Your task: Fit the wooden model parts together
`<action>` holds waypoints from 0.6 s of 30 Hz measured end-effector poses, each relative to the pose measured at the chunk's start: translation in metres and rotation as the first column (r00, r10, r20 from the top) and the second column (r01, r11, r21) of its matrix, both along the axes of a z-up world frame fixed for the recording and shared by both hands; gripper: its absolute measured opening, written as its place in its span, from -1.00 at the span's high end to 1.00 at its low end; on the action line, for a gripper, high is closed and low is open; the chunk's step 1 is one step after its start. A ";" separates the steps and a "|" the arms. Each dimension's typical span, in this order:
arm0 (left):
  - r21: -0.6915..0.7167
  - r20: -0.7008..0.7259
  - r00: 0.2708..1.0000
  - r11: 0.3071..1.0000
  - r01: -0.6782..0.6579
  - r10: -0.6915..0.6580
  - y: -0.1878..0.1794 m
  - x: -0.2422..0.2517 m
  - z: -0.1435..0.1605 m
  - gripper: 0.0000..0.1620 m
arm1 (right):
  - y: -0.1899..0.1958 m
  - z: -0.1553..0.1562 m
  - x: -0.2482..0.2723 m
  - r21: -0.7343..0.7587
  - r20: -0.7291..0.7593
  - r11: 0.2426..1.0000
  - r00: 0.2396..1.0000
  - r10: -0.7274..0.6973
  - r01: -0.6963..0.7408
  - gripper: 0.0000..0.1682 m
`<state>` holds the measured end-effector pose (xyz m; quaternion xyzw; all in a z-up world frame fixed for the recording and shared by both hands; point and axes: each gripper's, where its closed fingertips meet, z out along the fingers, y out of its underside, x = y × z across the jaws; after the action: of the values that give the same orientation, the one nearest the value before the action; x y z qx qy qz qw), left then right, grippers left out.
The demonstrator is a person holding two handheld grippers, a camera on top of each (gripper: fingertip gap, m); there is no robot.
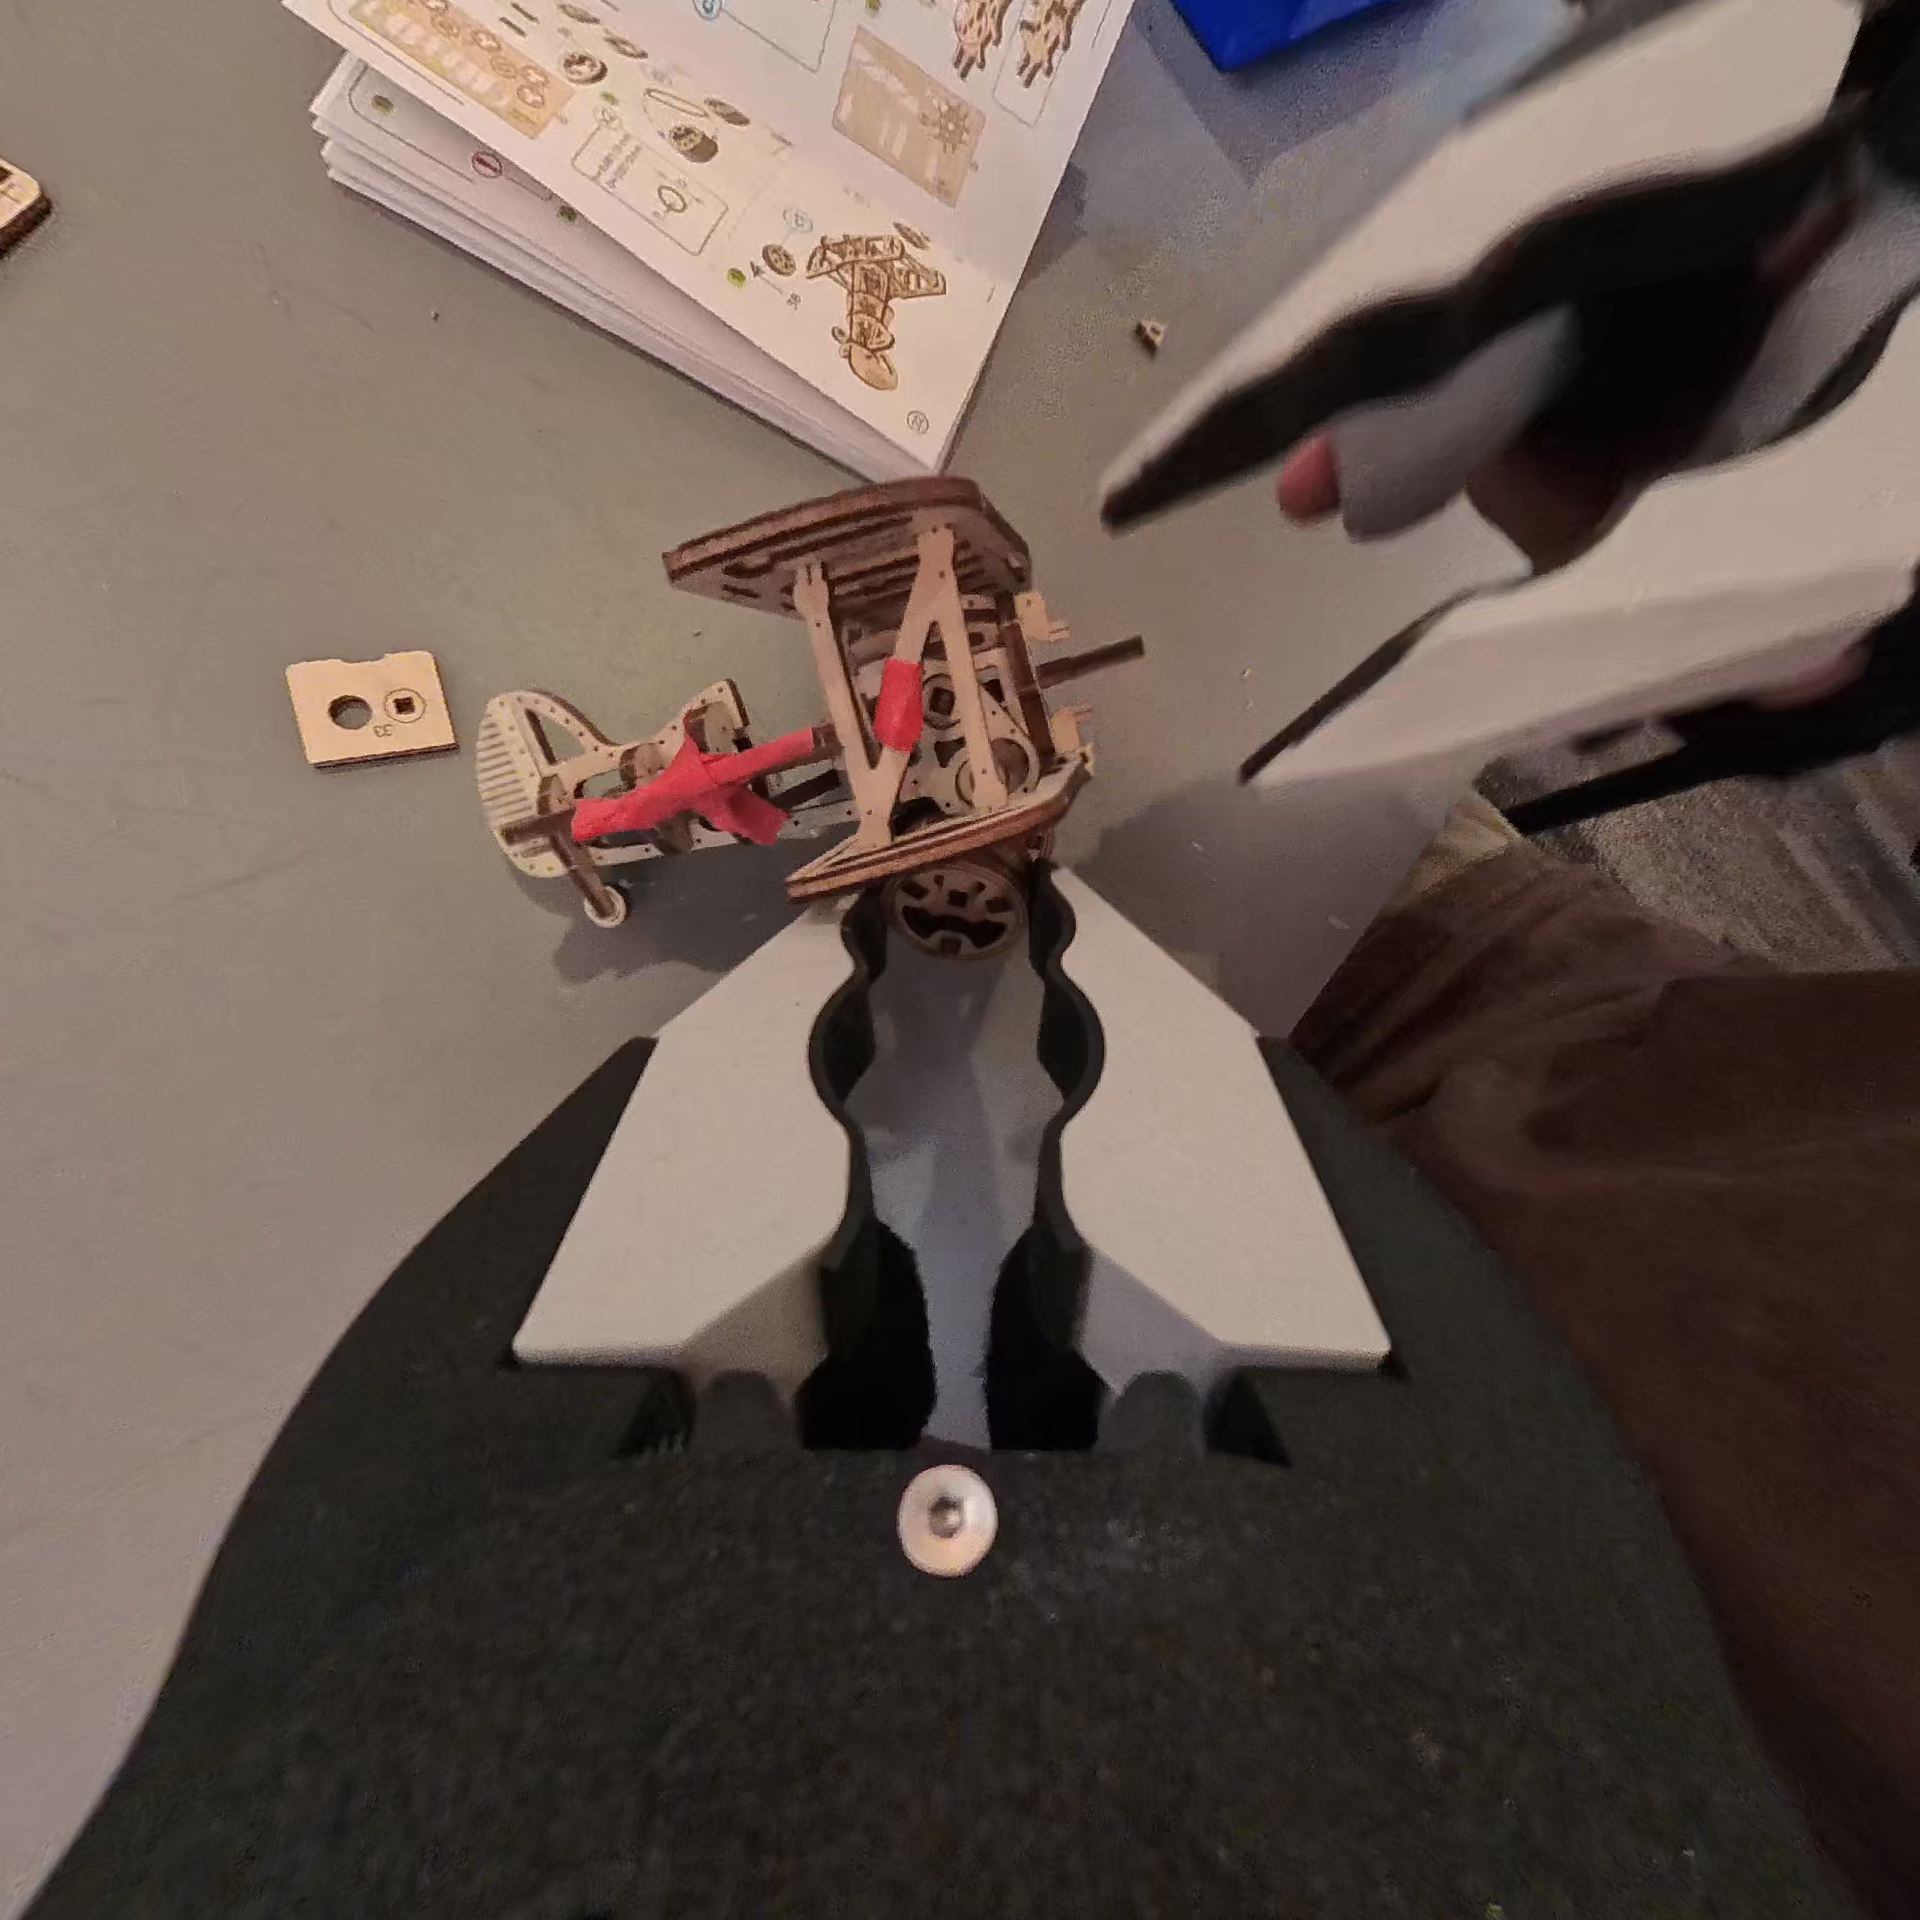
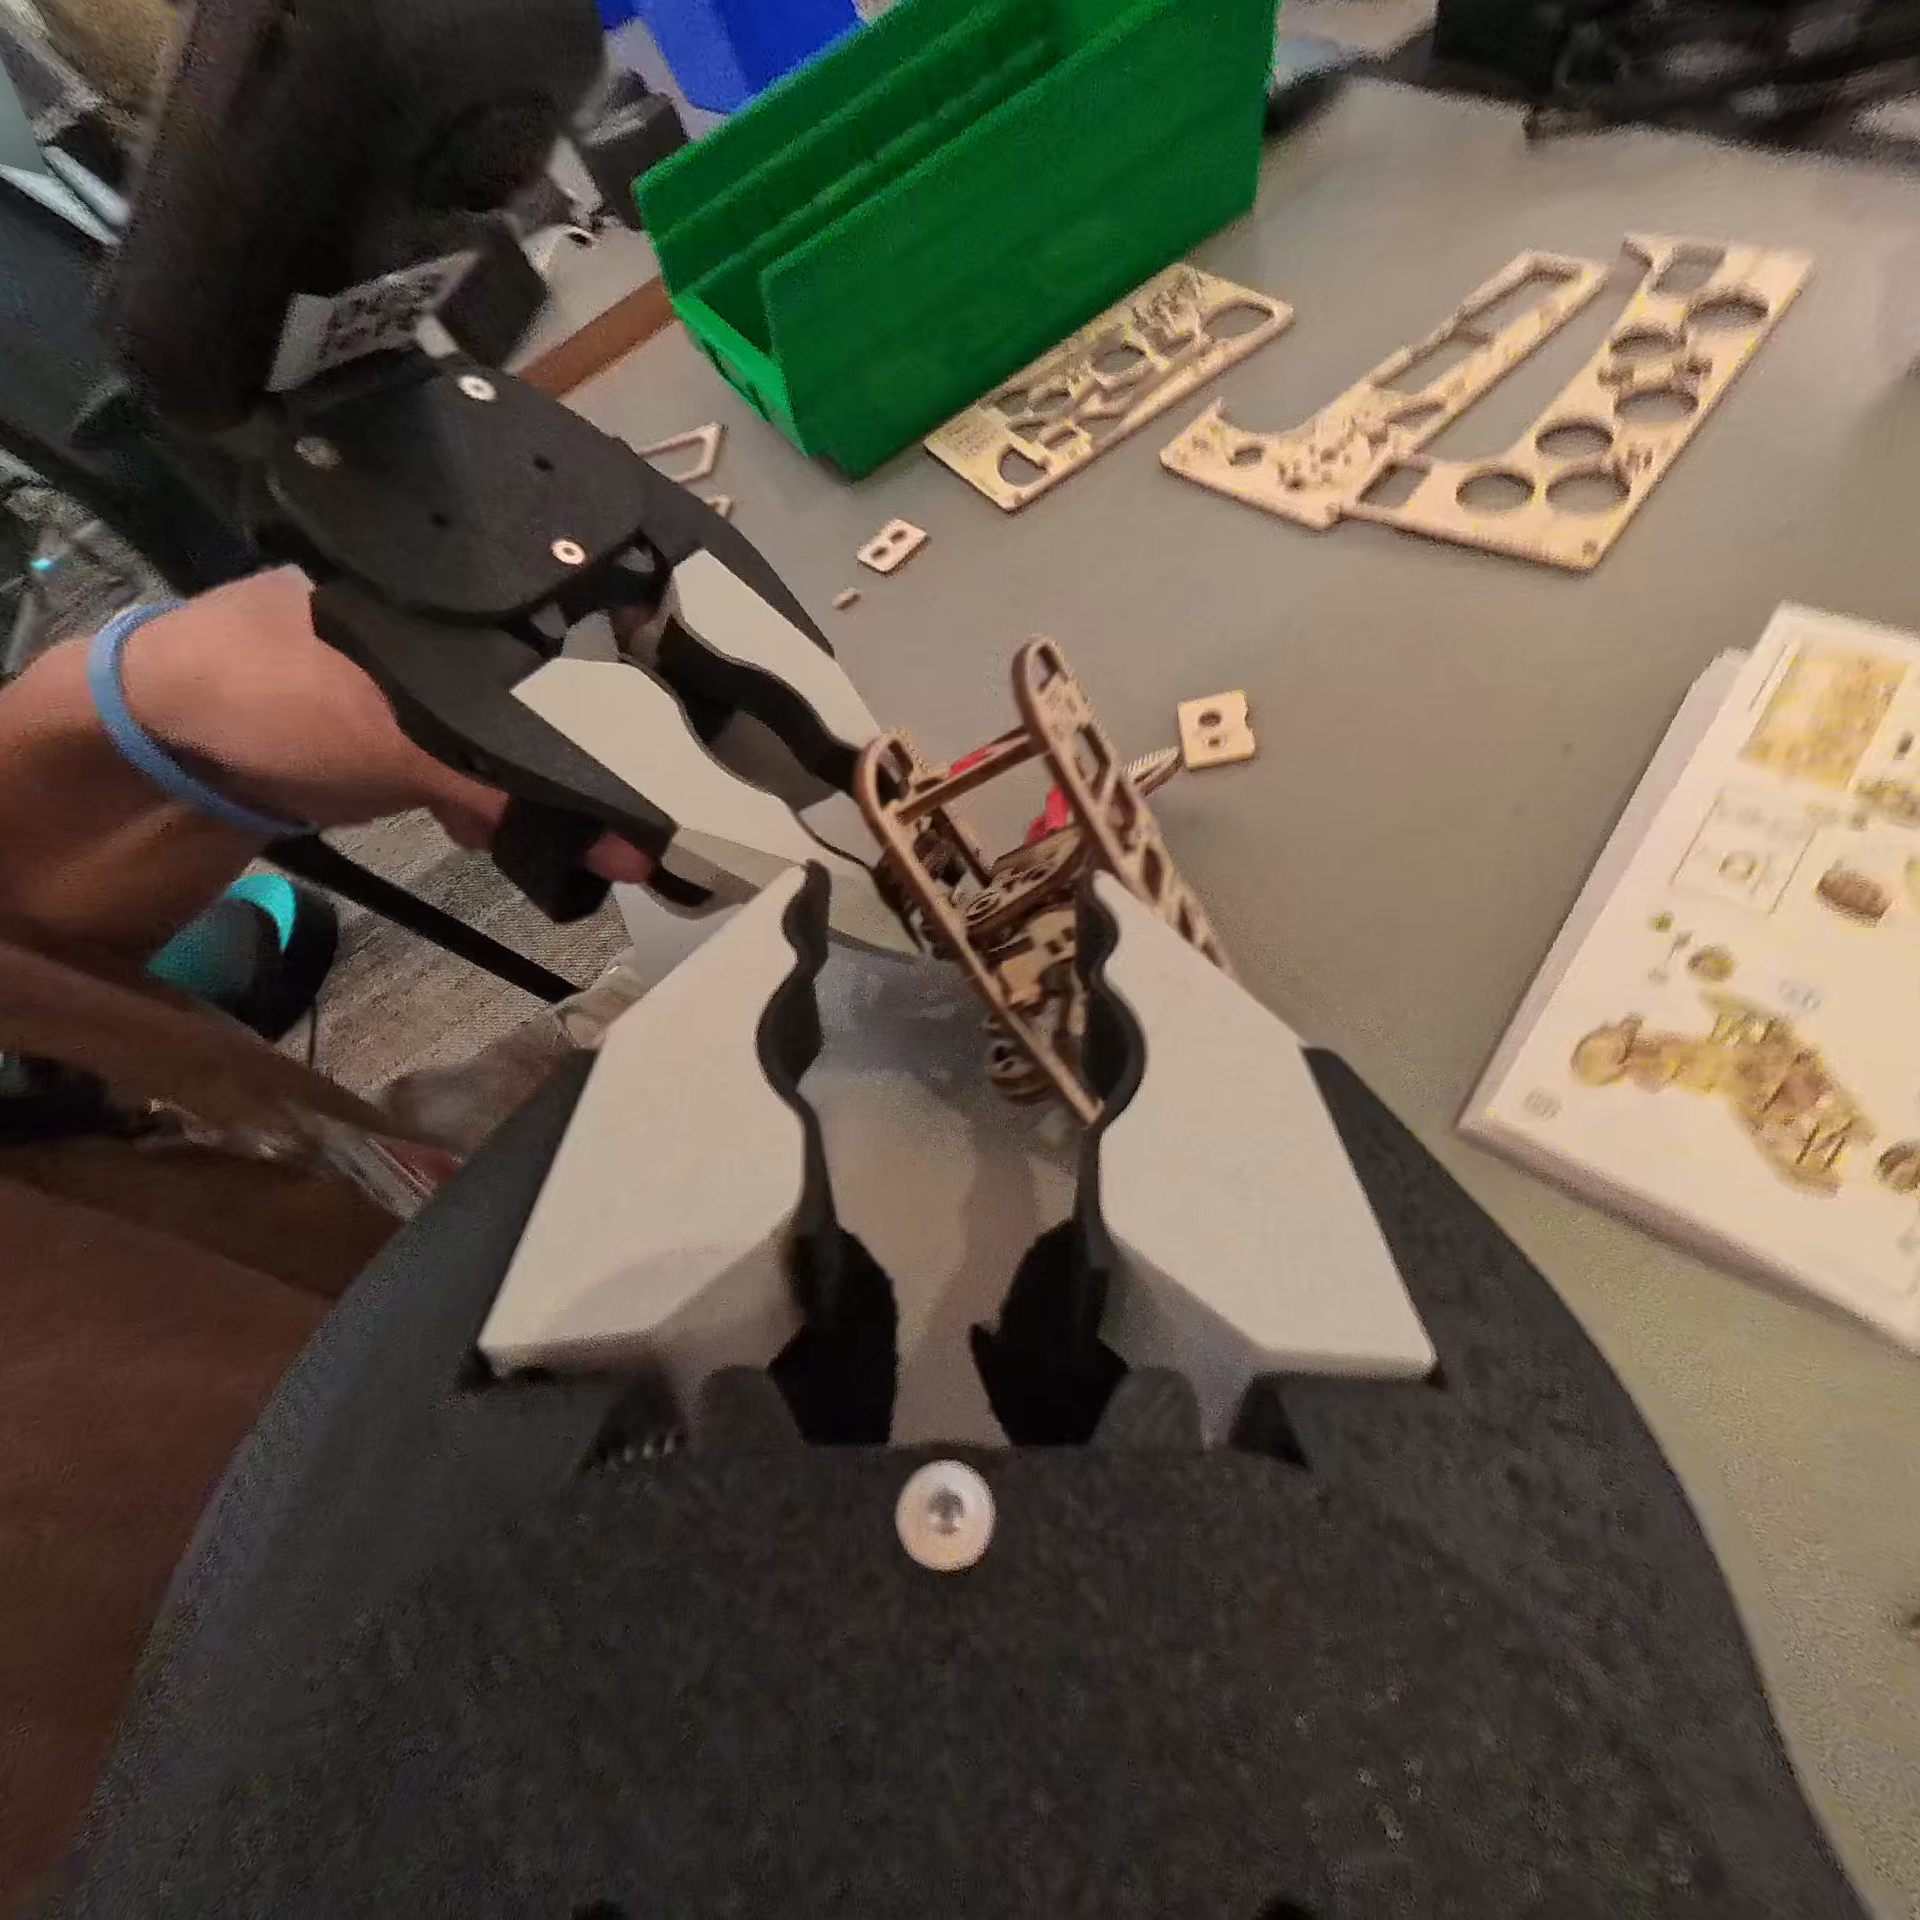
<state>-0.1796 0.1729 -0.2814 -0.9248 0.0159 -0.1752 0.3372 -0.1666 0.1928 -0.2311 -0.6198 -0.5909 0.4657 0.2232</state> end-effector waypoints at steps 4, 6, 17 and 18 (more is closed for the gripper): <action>0.028 0.047 0.998 0.999 -0.037 0.036 0.007 0.003 0.003 0.70 | -0.009 -0.014 -0.007 0.055 0.075 0.994 0.993 -0.095 0.091 0.55; 0.028 0.029 0.999 0.999 -0.030 0.029 0.008 0.003 0.001 0.70 | -0.006 -0.017 -0.010 0.077 0.082 0.990 0.989 -0.122 0.116 0.64; 0.078 -0.123 0.992 0.997 -0.007 0.016 0.012 0.008 0.001 0.71 | -0.018 -0.034 -0.018 -0.207 0.349 0.977 0.937 0.032 0.043 0.72; 0.093 -0.144 0.989 0.996 -0.002 0.016 0.013 0.009 0.003 0.71 | -0.019 -0.035 -0.018 -0.213 0.363 0.976 0.931 0.039 0.042 0.73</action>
<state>-0.1702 0.1860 -0.2782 -0.9185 0.0442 -0.1050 0.3787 -0.1848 0.1743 -0.2659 -0.7165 -0.5674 0.4037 0.0408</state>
